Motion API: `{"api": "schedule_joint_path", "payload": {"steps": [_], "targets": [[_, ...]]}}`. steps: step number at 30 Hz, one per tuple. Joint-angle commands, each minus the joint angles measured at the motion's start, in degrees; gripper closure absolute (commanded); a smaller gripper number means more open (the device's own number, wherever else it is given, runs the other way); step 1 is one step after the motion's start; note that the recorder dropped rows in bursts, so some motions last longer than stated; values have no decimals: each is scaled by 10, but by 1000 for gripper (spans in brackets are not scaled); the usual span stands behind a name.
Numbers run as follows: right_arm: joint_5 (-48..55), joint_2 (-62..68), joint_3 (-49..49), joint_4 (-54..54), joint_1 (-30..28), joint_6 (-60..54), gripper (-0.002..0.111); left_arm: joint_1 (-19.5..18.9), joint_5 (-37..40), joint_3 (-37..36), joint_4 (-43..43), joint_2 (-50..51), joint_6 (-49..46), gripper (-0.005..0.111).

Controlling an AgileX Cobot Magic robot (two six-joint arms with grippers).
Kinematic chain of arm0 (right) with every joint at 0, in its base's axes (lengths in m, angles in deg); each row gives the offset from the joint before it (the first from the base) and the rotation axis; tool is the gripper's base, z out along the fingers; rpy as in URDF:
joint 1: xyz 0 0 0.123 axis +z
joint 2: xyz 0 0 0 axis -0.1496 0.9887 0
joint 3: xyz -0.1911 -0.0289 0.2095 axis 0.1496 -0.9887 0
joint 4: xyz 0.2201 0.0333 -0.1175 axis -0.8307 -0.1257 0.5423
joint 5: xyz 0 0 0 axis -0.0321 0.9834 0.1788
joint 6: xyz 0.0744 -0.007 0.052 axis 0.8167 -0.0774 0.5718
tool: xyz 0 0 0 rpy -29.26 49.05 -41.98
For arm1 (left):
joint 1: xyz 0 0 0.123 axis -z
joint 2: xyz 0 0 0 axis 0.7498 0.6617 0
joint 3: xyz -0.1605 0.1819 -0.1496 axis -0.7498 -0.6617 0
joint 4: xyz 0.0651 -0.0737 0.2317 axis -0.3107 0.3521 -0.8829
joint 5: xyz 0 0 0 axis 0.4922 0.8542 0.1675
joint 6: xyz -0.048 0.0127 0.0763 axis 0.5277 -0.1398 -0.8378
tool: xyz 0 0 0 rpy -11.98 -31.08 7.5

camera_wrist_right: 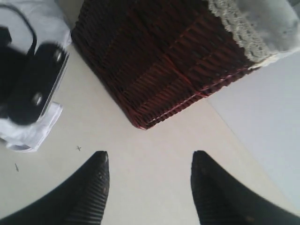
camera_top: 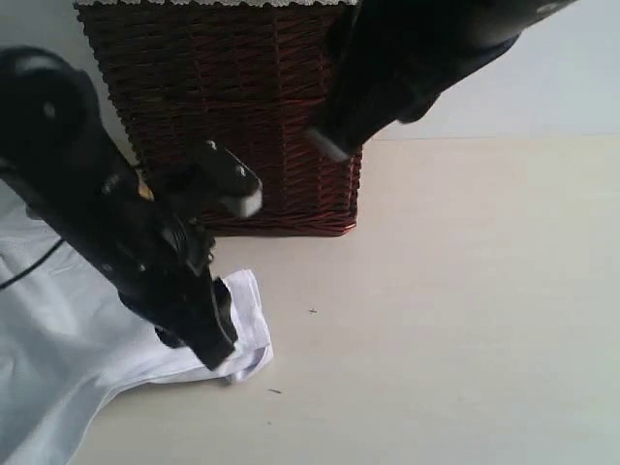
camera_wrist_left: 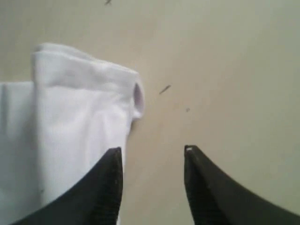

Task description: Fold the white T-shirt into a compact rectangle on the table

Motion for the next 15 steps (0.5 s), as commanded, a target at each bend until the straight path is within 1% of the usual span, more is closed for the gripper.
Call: {"api": "schedule_joint_path", "payload": {"steps": [1, 3, 6, 9, 10, 12, 13, 15], "targets": [[5, -49, -2, 4, -2, 4, 56, 80, -130, -70, -65, 8, 16, 64], [10, -68, -2, 3, -2, 4, 56, 103, -189, -89, -88, 17, 21, 64], [22, -97, -2, 3, -2, 5, 57, 110, -268, -102, -137, 36, 74, 64], [21, -129, -2, 2, -2, 10, 57, 105, -270, -102, -197, 70, 117, 64], [21, -139, -2, 2, -2, 10, 57, 103, -263, -102, -230, 82, 143, 64], [18, -159, -2, -2, -2, 10, 57, 103, -242, -102, -322, 99, 224, 64], [16, -168, -2, -2, -2, 10, 57, 103, -232, -102, -395, 105, 299, 64], [15, -181, -2, -4, -2, 10, 57, 103, -225, -102, -501, 108, 401, 63]]}}
